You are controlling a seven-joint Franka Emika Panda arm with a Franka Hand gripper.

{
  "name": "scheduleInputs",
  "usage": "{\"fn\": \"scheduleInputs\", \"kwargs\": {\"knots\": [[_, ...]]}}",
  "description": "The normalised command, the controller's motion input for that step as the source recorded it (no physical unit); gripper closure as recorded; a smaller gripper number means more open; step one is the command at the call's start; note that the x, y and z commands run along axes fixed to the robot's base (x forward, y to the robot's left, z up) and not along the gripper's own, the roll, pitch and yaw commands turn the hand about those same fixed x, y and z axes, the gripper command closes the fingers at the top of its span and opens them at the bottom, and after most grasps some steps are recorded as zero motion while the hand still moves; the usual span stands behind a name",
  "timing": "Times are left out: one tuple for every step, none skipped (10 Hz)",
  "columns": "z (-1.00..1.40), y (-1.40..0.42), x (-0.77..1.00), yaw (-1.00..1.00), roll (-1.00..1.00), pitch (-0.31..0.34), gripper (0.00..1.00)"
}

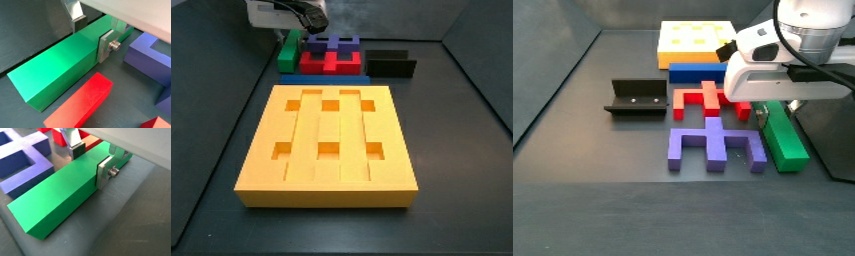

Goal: Pick up the green object. Move up. Move to above the board. Insert the green object.
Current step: Pick up the green object, then move up, then move to above the board.

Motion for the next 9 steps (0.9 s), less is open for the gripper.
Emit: {"fn": "scheduleInputs", "kwargs": {"knots": [[0.0,0.0,0.0,0.0,0.0,0.0,1.0],[0.0,0.0,0.0,0.0,0.0,0.0,1.0],[0.83,0.0,0.0,0.0,0.0,0.0,1.0],[0.79,0.01,-0.01,-0.04,0.0,0.015,1.0],[0.61,0.01,-0.05,-0.04,0.01,0.028,1.0],[0.24,0.01,-0.02,-0.02,0.05,0.0,1.0],[1.4,0.0,0.0,0.0,0.0,0.0,1.0],[1.4,0.0,-0.01,0.01,-0.01,0.033,1.0],[1.4,-0.01,-0.04,0.0,0.0,0.055,1.0]]}}
